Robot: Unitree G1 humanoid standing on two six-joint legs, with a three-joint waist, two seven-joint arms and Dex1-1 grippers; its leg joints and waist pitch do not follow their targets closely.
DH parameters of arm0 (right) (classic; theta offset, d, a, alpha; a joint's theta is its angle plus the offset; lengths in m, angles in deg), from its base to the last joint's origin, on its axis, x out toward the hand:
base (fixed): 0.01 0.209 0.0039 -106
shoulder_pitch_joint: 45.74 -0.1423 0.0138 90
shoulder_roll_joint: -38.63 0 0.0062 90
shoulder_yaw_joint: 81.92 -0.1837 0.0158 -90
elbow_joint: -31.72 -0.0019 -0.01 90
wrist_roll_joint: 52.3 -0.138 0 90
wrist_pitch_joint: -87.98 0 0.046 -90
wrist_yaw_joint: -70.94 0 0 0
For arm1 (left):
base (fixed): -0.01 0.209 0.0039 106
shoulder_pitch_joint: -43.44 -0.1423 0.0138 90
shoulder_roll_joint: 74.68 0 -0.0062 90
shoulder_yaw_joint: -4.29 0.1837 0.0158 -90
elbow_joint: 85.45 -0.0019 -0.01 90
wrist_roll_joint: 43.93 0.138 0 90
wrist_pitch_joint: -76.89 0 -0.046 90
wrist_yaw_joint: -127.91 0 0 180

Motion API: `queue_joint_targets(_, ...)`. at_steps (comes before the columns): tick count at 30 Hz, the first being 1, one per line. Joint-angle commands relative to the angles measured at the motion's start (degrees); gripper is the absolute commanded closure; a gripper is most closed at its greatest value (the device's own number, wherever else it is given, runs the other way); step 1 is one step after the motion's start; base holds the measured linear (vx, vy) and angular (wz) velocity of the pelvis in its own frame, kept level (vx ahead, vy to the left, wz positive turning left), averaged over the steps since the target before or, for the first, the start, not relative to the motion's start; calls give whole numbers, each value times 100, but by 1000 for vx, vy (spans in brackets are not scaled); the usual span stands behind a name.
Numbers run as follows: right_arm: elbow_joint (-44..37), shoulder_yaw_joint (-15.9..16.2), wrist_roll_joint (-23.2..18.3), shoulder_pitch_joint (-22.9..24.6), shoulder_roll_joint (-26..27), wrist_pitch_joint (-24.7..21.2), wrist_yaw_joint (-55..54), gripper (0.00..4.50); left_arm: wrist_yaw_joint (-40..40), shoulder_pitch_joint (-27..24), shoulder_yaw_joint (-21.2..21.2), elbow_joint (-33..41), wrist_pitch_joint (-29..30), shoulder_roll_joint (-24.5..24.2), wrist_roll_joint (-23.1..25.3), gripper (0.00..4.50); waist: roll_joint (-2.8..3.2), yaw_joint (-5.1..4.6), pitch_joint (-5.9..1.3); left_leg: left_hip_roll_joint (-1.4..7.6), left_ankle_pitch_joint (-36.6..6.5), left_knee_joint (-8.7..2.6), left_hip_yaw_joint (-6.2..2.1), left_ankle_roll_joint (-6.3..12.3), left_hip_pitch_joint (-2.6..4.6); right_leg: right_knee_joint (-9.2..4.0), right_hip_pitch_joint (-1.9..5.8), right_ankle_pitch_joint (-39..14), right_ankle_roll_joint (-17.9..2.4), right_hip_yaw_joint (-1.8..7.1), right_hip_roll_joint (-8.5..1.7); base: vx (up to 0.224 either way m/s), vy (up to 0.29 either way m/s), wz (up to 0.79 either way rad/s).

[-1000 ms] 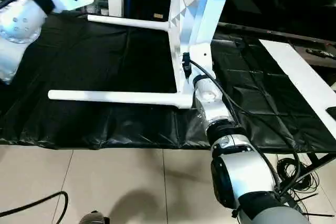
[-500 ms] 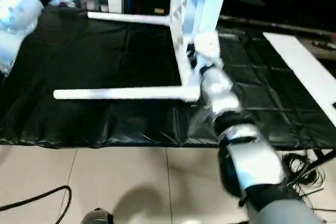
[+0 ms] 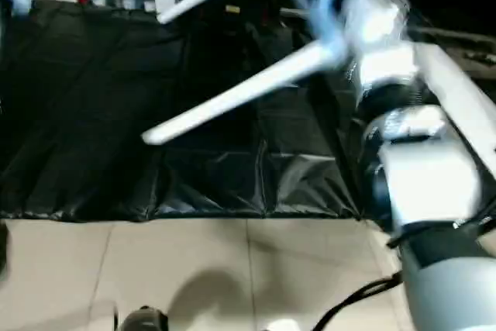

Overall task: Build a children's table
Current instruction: Flip table

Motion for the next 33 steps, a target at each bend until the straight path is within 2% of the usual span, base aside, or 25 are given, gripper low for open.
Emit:
queue_joint_targets(1,41,-43,-121,17,-95,86,363,202,-10,-300,-95,-315,568,197,-341,230,86,-73,-383,94,-1432,-331,7,-336,286,-338,118,-579,-891,126,-165,0,0,0)
queue_joint_targets(2,74,-21,-96,20,-82,97,363,189,14,-280,-67,-323,574,175,-326,231,89,-74,-379,97,-1728,-343,-5,-437,316,-360,89,-851,-811,126,-166,0,0,0)
queue_joint_targets(4,112,-19,-87,20,-58,113,392,187,50,-196,-44,-363,597,114,-319,233,59,-72,-366,91,-2232,-363,-34,-564,348,-414,43,-1331,-678,126,-182,0,0,0)
queue_joint_targets(6,162,-49,-123,-2,-42,139,520,156,87,-126,-34,-308,744,53,-282,234,38,-80,-372,85,-2325,-379,-62,-604,313,-421,56,-1436,-611,121,-196,0,0,0)
queue_joint_targets(8,176,-63,-135,-11,-40,144,556,151,89,-135,-42,-258,809,61,-273,235,51,-85,-380,83,-2300,-384,-72,-622,292,-408,65,-1390,-606,119,-199,0,0,0)
queue_joint_targets(9,182,-61,-133,-12,-42,186,598,136,84,-143,-42,-218,875,74,-251,237,35,-95,-387,82,-2267,-380,-79,-615,270,-403,82,-1340,-600,114,-200,0,0,0)
queue_joint_targets(11,182,-41,-113,-10,-48,228,622,136,76,-153,-31,-186,926,80,-235,237,22,-106,-392,75,-2165,-376,-77,-596,250,-400,95,-1296,-618,113,-202,0,0,0)
queue_joint_targets(12,183,-41,-119,-7,-48,236,655,113,66,-158,-31,-175,959,85,-228,240,40,-105,-397,76,-2124,-368,-69,-589,263,-398,83,-1225,-647,117,-197,0,0,0)
queue_joint_targets(14,175,-55,-141,9,-47,309,725,106,66,-167,-18,-155,1020,83,-210,241,38,-99,-398,76,-2098,-361,-64,-572,268,-396,80,-1177,-673,118,-193,0,0,0)
queue_joint_targets(15,148,-107,-212,28,-46,428,832,101,53,-180,-18,-164,1089,89,-206,242,70,-88,-399,79,-2095,-357,-61,-562,280,-392,73,-1138,-704,120,-192,0,0,0)
queue_joint_targets(16,123,-167,-309,38,-35,485,965,79,49,-183,-6,-186,1103,83,-194,244,57,-84,-401,82,-2115,-354,-60,-552,283,-394,72,-1112,-713,118,-187,0,0,0)
queue_joint_targets(21,-25,-287,-541,83,-22,875,1319,37,68,-177,15,-247,1041,78,-185,249,64,-70,-397,88,-2251,-361,-67,-530,287,-404,66,-1167,-743,114,-193,0,0,0)
queue_joint_targets(23,-163,-555,-933,75,41,1022,1609,26,122,-181,16,-342,851,51,-183,250,60,-67,-398,86,-2285,-365,-71,-499,282,-412,71,-1200,-744,115,-193,0,0,0)
queue_joint_targets(24,-180,-595,-989,72,50,1032,1649,20,128,-181,17,-356,832,46,-178,250,56,-70,-402,88,-2285,-369,-79,-475,267,-408,86,-1227,-731,115,-199,0,0,0)
queue_joint_targets(25,-298,-861,-1333,42,88,993,1792,15,173,-177,4,-444,685,32,-190,251,64,-66,-402,87,-2278,-372,-77,-466,281,-413,74,-1224,-741,109,-192,0,0,0)
queue_joint_targets(27,-369,-1115,-1585,-8,67,982,1699,2,233,-178,22,-581,537,-24,-172,255,68,-56,-406,92,-2228,-376,-79,-460,286,-407,74,-1159,-759,109,-194,0,0,0)
queue_joint_targets(28,-371,-1335,-1783,-53,27,898,1572,0,259,-184,36,-677,449,-51,-161,255,42,-54,-412,92,-2162,-369,-69,-452,290,-397,74,-1081,-778,109,-187,0,0,0)
queue_joint_targets(29,-371,-1345,-1792,-56,26,893,1565,0,260,-185,37,-682,445,-52,-160,255,44,-50,-410,88,-2116,-370,-69,-449,287,-392,79,-1054,-786,108,-188,0,0,0)
queue_joint_targets(30,-353,-1478,-1900,-76,-16,820,1463,0,257,-193,33,-731,429,-64,-154,262,56,-49,-414,89,-2060,-375,-70,-476,285,-381,86,-993,-793,103,-187,0,0,0)
queue_joint_targets(31,-335,-1755,-2141,-68,-108,621,1320,0,266,-223,26,-825,371,-93,-146,265,48,-59,-417,76,-2004,-370,-64,-485,279,-373,92,-921,-801,100,-170,0,0,0)
queue_joint_targets(32,-335,-1755,-2141,-68,-108,621,1320,0,266,-223,26,-825,371,-93,-146,265,44,-54,-417,76,-1988,-369,-63,-484,282,-374,97,-913,-792,101,-173,0,0,0)
queue_joint_targets(33,-325,-1933,-2293,-10,-193,446,1251,0,282,-251,32,-865,324,-118,-133,266,40,-44,-419,75,-1977,-365,-59,-494,286,-376,103,-915,-785,98,-178,0,0,0)
